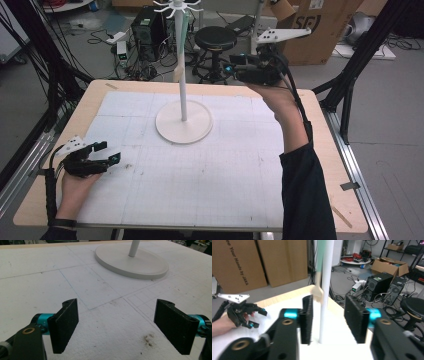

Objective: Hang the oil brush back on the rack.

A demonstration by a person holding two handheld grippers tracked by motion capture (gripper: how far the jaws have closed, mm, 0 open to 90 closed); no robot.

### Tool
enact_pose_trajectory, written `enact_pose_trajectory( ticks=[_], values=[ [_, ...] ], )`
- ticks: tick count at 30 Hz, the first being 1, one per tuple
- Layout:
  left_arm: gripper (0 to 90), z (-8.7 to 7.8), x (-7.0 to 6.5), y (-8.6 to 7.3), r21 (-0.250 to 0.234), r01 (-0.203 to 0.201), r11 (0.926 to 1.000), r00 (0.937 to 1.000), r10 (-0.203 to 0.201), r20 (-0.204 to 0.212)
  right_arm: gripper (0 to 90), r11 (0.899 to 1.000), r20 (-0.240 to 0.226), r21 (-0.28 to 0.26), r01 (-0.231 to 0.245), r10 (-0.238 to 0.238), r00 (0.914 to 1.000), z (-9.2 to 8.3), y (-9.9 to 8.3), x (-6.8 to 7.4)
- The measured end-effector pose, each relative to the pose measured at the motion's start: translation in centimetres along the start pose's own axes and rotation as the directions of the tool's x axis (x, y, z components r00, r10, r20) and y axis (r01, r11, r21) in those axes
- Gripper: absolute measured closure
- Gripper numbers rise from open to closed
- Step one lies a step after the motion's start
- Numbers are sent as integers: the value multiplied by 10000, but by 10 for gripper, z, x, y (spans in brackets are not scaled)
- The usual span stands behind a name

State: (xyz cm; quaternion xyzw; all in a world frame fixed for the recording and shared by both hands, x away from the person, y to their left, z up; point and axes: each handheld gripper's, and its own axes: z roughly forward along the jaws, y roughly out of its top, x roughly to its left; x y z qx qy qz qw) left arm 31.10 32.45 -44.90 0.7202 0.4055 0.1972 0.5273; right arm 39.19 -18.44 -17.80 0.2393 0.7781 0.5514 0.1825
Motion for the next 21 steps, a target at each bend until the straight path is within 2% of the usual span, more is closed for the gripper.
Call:
enact_pose_trajectory(
  ticks=[9,16,21],
  values=[
    [203,0,-1,0,30,-123,9999,9999,123,11,333,9998,133,114,-133,131,9998,-18,-54,-1],
    [201,0,-1,0,48,-125,9999,9999,125,10,293,9992,72,-9,-388,388,9992,-38,-105,4],
    [203,1,-2,0,72,-150,9999,9999,151,-37,242,9964,171,-53,-845,846,9963,-48,-144,9]
  ],
)
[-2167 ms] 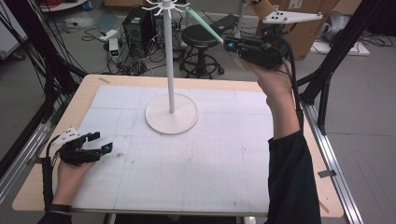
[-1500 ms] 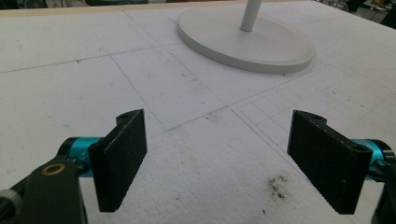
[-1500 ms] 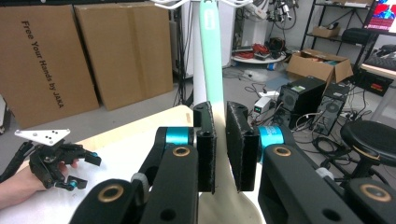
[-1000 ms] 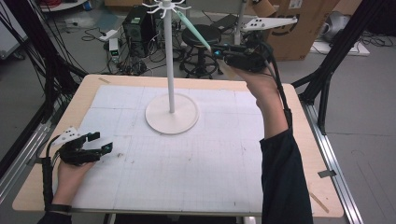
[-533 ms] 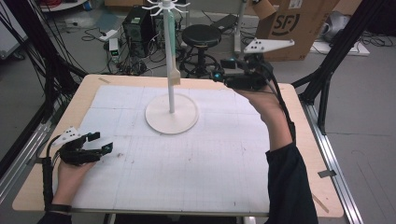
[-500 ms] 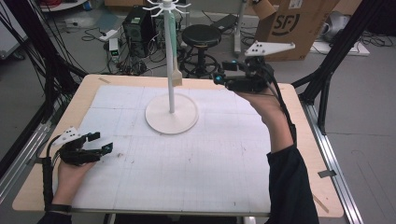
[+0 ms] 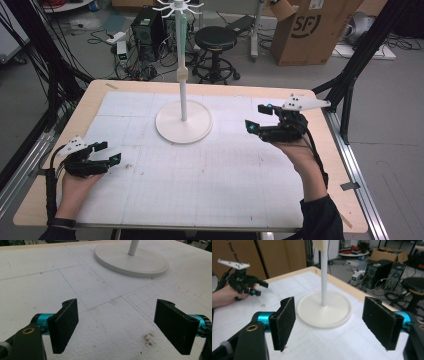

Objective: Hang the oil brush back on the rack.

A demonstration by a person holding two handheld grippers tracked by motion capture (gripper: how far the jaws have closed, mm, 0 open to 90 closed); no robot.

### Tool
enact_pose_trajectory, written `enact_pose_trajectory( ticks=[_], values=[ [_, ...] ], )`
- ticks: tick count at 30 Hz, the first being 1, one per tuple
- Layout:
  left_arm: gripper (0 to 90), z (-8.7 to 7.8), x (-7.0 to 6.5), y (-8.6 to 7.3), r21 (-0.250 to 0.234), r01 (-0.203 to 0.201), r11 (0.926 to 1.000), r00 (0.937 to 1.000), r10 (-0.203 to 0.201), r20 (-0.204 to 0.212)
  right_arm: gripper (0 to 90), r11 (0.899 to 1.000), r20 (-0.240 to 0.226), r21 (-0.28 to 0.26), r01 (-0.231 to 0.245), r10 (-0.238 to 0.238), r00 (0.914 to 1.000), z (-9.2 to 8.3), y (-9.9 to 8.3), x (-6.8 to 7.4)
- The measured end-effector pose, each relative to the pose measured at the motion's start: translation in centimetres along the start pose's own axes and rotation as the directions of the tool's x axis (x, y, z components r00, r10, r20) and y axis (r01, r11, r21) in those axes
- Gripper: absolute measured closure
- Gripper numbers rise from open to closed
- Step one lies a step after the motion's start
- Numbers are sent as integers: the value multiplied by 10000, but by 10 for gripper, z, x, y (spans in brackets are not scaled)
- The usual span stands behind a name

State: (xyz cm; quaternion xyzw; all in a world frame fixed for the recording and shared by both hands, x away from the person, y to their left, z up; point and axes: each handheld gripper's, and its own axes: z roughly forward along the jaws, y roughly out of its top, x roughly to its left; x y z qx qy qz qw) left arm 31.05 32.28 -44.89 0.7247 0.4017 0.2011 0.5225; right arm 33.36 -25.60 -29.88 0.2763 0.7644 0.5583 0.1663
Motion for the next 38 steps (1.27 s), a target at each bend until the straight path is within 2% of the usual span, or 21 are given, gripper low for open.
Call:
enact_pose_trajectory(
  ticks=[2,10,13,19,24,27,38],
  values=[
    [203,0,0,0,-2,25,10000,10000,-25,4,234,9998,-48,-107,-194,194,9998,-4,-16,0],
    [205,0,1,0,-26,97,9999,10000,-97,-23,218,9991,871,-12,-423,422,9953,-13,-77,-2],
    [205,-1,1,0,-42,133,9999,9999,-133,-19,212,9981,1147,263,-553,520,9920,-15,-94,-2],
    [204,-1,1,0,-17,60,10000,10000,-60,-58,211,9932,1346,604,-996,908,9867,-14,-126,-9],
    [203,0,0,0,-10,-4,10000,9999,3,-132,210,9863,1468,890,-1387,1247,9813,-13,-143,-17],
    [202,0,-1,0,45,-95,9999,9997,96,-219,209,9836,1646,822,-1603,1452,9756,-15,-148,-19],
    [201,1,-2,0,96,-48,9999,9990,53,-452,208,9829,2040,459,-1782,1654,9649,-20,-161,-21]
  ],
)
